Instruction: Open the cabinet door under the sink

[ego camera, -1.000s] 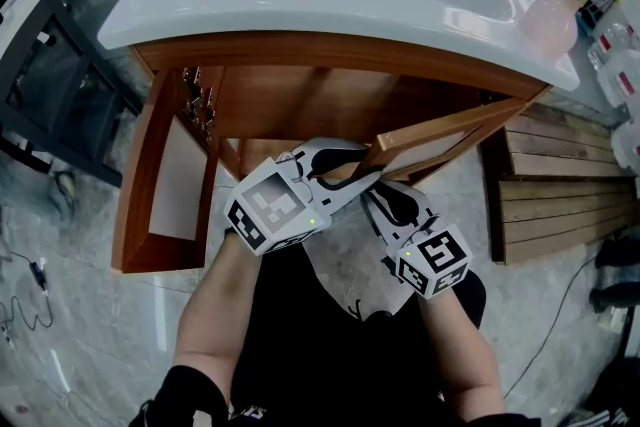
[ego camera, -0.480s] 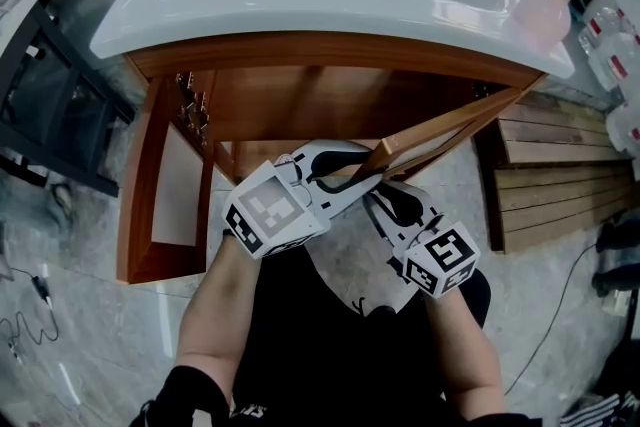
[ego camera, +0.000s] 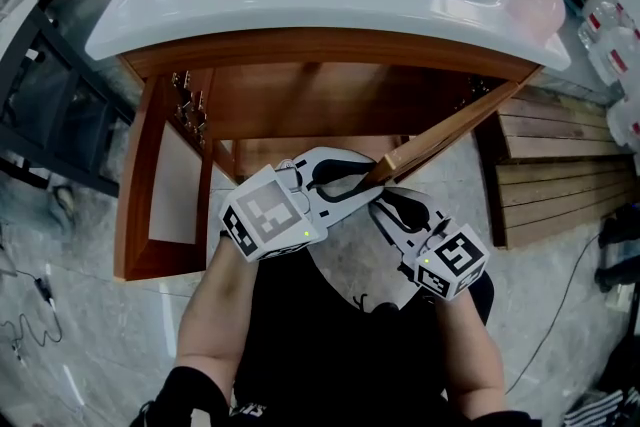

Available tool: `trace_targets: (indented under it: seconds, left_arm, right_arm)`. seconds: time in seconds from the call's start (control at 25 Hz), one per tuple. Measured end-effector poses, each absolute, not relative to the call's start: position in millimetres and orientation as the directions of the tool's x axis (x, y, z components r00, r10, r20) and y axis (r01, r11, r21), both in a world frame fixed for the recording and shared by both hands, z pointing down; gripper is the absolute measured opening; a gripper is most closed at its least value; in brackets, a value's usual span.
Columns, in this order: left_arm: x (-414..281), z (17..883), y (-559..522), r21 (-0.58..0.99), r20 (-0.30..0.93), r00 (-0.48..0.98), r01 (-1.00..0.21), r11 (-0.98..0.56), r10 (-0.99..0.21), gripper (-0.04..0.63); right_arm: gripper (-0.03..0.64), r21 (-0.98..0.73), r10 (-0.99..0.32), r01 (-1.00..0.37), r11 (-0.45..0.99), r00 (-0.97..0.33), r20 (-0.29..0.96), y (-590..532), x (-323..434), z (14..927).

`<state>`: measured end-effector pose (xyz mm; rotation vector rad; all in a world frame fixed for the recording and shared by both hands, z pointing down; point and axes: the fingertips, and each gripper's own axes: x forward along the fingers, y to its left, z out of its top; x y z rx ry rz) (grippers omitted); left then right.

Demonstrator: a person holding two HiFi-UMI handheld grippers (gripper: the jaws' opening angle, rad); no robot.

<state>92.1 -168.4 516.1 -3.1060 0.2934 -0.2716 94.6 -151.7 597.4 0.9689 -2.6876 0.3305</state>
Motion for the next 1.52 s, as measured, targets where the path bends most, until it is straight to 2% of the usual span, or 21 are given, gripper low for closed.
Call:
trace_targets:
  seconds: [0.68, 1.04, 1.24, 1.32, 1.52]
  left_arm:
    - [117.9, 518.1, -122.1, -0.030, 0.203, 0.979, -0.004, -1.000, -0.010, 0.111]
    - [137.0, 518.7, -99.5, -0.038, 0.208, 0.974, 0.097, -0.995, 0.087, 0.115]
    - [142.5, 517.1, -93.8, -0.044, 0.207, 0.970, 0.139, -0.989, 0.127, 0.114]
    - [141.9, 517.4, -94.4, -0.044, 0.205, 0.970, 0.145, -0.988, 0.134, 0.115]
    - [146.5, 517.7, -90.2, -0.053, 0.212, 0.963, 0.181, -0.982, 0.166, 0.114]
  right_arm:
    - [0.100, -0.111, -0.558, -0.623, 0.774, -0.755, 0.344, -110.1, 123.6, 599.0]
    - [0.106, -0.188, -0.579, -0.647, 0.739, -0.753, 0.313, -92.5, 145.2, 598.5]
    - [0.141, -0.084, -0.600, -0.665, 0.742, -0.714, 0.361, -79.9, 153.8, 593.6]
    - [0.106, -0.070, -0.619, -0.677, 0.733, -0.705, 0.346, -73.9, 165.4, 587.4]
    - [0.074, -0.119, -0.694, -0.738, 0.664, -0.668, 0.270, -64.8, 202.5, 570.8]
